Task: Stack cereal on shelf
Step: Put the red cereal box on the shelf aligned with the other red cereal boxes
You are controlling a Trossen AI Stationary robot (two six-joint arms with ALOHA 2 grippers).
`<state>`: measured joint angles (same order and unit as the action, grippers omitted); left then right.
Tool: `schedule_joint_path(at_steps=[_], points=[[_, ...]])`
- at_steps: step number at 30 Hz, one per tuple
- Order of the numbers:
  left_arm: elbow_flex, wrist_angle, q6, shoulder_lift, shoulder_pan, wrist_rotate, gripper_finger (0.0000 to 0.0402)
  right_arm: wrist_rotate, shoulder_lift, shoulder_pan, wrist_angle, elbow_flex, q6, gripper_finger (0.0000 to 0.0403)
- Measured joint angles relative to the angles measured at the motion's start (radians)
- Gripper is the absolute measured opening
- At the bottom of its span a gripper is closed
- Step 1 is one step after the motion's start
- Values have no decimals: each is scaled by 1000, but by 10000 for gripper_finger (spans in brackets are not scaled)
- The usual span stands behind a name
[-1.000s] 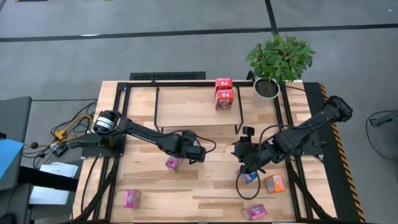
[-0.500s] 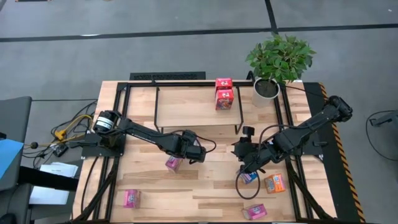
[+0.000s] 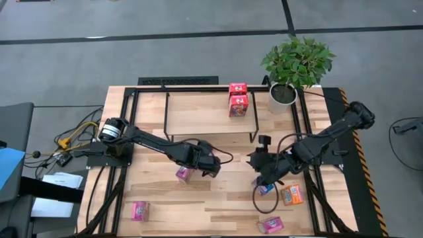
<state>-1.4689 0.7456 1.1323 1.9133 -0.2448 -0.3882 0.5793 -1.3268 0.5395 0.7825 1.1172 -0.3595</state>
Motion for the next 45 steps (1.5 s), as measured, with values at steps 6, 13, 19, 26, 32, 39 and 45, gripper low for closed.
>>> schedule_joint_path(at_steps=[6, 13, 19, 26, 32, 39, 45], points=[[-118, 1, -160, 0, -28, -19, 144, 36, 56, 47, 41, 0, -33, 127], [-270, 0, -411, -1, -101, -139, 144, 133, 178, 139, 115, 0, -118, 127], [-315, -138, -683, -20, -155, -467, 144, 262, 263, 242, 122, 0, -146, 127], [-315, -417, -1019, -56, -76, -141, 144, 327, 282, 307, 126, 0, -169, 127], [-297, -526, -1194, -126, 8, 47, 144, 338, 259, 329, 130, 0, -198, 127], [83, -994, -1283, -271, 80, 73, 144, 341, 238, 363, 130, 0, -223, 127], [460, -1612, -1401, -363, 155, 154, 144, 367, 235, 370, 119, 0, -227, 127]])
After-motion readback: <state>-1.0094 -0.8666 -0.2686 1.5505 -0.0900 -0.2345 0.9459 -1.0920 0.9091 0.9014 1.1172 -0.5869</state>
